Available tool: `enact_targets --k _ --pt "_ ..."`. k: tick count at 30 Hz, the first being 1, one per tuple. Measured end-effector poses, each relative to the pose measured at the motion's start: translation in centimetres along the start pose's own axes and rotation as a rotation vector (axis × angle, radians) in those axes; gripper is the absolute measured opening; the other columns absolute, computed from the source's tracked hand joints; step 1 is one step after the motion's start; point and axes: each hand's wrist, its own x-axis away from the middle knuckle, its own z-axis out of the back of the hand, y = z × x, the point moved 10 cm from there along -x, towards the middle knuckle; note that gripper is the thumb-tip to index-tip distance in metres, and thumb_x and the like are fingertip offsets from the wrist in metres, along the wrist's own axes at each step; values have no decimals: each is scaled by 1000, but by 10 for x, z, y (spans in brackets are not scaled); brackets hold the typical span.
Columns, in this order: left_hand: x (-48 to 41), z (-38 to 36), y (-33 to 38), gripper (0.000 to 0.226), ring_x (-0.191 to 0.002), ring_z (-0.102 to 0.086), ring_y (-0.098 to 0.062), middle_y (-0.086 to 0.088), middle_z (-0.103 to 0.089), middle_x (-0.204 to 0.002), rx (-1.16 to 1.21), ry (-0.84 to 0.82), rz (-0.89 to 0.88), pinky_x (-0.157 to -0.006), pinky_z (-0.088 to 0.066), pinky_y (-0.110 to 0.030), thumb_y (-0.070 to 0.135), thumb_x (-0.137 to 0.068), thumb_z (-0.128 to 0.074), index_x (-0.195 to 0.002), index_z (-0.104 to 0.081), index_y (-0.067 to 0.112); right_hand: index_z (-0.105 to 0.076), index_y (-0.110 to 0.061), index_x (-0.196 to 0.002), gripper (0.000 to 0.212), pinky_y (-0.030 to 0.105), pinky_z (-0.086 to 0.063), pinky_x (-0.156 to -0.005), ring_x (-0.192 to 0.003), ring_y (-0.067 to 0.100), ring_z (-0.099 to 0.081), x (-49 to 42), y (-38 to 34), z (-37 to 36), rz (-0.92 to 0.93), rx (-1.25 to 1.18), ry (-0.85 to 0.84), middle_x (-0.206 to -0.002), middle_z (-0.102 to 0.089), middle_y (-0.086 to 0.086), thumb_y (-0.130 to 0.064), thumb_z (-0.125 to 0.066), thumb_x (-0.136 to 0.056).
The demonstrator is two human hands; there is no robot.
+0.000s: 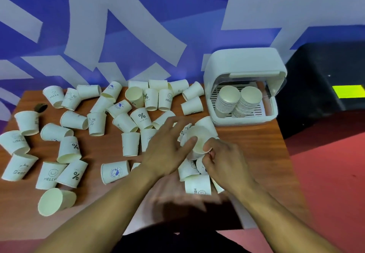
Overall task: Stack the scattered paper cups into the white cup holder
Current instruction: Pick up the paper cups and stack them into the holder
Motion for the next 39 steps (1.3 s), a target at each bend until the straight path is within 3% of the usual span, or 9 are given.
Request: enact_targets --k 3,8,12,14,17,20,25,29,39 --pt "-4 -9 34 43 -115 -49 -15 11 -52 -130 -225 17 -302 -88 -44 -37 63 -89 -54 -118 -63 32 -61 -21 -84 9 29 -45 -54 -64 20 -60 -5 16 3 -35 -4 -36 -68 -62 -5 -20 -58 -75" --pt "-15 -31 59 30 -116 -49 -21 9 -59 -119 -359 -65 -513 -85 -39 -36 55 -89 -60 -99 -71 29 -65 -18 -84 11 22 -33 -56 -64 19 -62 -14 35 12 -67 1 -58 -66 -65 -3 -13 -64 -74" --pt "-28 -45 62 21 -105 -55 -22 7 -65 -102 -412 -131 -562 -88 -39 -38 38 -94 -54 -102 -70 27 -67 -20 -93 17 22 -33 -59 -72 19 -64 -22 43 18 -54 21 -87 -74 -68 -2 -15 -62 -78" --pt "-39 -40 68 19 -96 -57 -22 7 -67 -94 -387 -81 -565 -83 -42 -40 35 -95 -55 -101 -71 27 -63 -21 -112 31 25 -36 -60 -78 22 -65 -27 45 27 -33 40 -71 -84 -69 -2 -17 -60 -81" --pt "-61 -28 79 15 -84 -60 -25 2 -68 -86 -366 30 -556 -75 -45 -39 30 -93 -59 -98 -72 22 -42 -26 -140 58 32 -46 -62 -81 28 -63 -41 52 47 -23 101 -29 -93 -67 0 -16 -59 -85" --pt "-84 -20 91 17 -77 -62 -25 1 -68 -85 -348 126 -533 -72 -46 -37 30 -90 -60 -98 -71 20 -28 -28 -146 69 40 -51 -69 -89 25 -63 -60 75 73 -147 78 61 -101 -64 -2 -15 -58 -86" --pt "-123 -21 104 12 -72 -61 -24 3 -66 -80 -285 236 -477 -73 -42 -36 27 -88 -63 -93 -72 22 -57 -7 -126 43 40 -48 -74 -89 35 -60 -84 95 122 -10 227 368 -97 -65 8 -1 -61 -83" --pt "-146 -33 108 11 -74 -64 -23 3 -68 -82 -302 271 -463 -93 -39 -38 23 -84 -66 -94 -71 22 -64 -3 -113 31 43 -47 -67 -78 37 -56 -97 121 125 40 281 482 -93 -63 16 2 -59 -83" --pt "-167 -85 86 17 -76 -64 -24 3 -70 -82 -444 93 -486 -91 -36 -37 25 -92 -55 -93 -72 22 -68 -6 -104 27 36 -37 -73 -73 31 -55 -114 150 73 97 294 332 -85 -62 10 3 -62 -79"
